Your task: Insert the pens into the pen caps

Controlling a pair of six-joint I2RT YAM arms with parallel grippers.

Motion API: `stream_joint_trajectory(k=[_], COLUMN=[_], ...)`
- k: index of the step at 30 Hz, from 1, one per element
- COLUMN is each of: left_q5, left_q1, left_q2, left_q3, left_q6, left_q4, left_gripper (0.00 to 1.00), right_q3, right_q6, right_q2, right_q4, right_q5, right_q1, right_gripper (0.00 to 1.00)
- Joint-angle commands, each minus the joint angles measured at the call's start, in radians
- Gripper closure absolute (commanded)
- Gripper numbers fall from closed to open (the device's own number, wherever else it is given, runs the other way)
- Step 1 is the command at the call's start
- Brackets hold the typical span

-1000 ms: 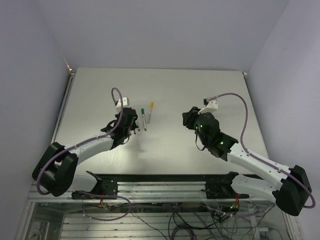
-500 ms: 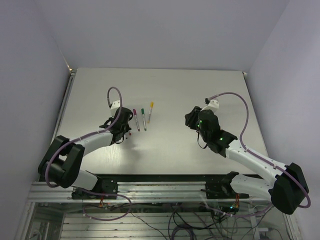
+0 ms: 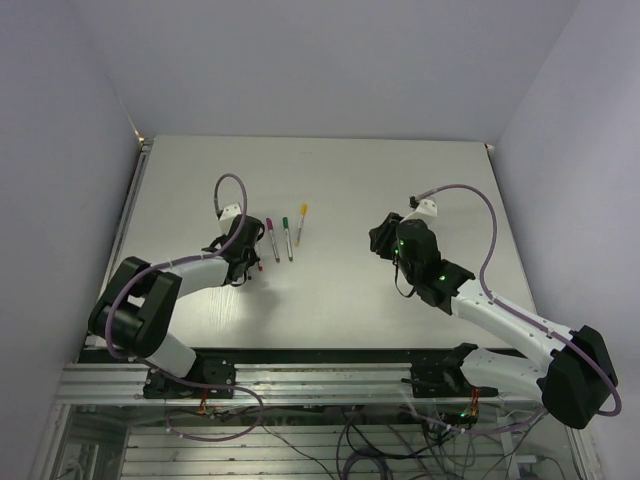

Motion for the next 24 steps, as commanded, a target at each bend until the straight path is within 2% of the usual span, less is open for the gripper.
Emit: stream_joint_trajectory(k=[1,7,15,24], left_q5=[0.011,0.035,0.029,0.019], left_q1=[0.016,0.018,0.018,0.018], left_q2=[0.031,0.048,0.018,-0.083], left_q3=[0.030,0.031,0.045,0.071], left_q6=[0.003,-0.002,0.006,0.021], left_q4=[0.026,0.042,0.034,-0.018], left_gripper=[0.77,0.68,0.67,0.67], right_q3=[-0.003,-0.003,-0.001,-0.004], right_q6=[0.000,0.001,-0.005,-0.010], right_q2=[-0.006,0.000,0.005,-0.002], right_q4=[0.016,0.021,0.031,0.044], right_q5=[-0.005,-0.011,-0.024,-0.024], right_q1=[-0.004,-0.004,-0.004,-0.004], right_gripper=[0.64,0.65,0.65,0.65])
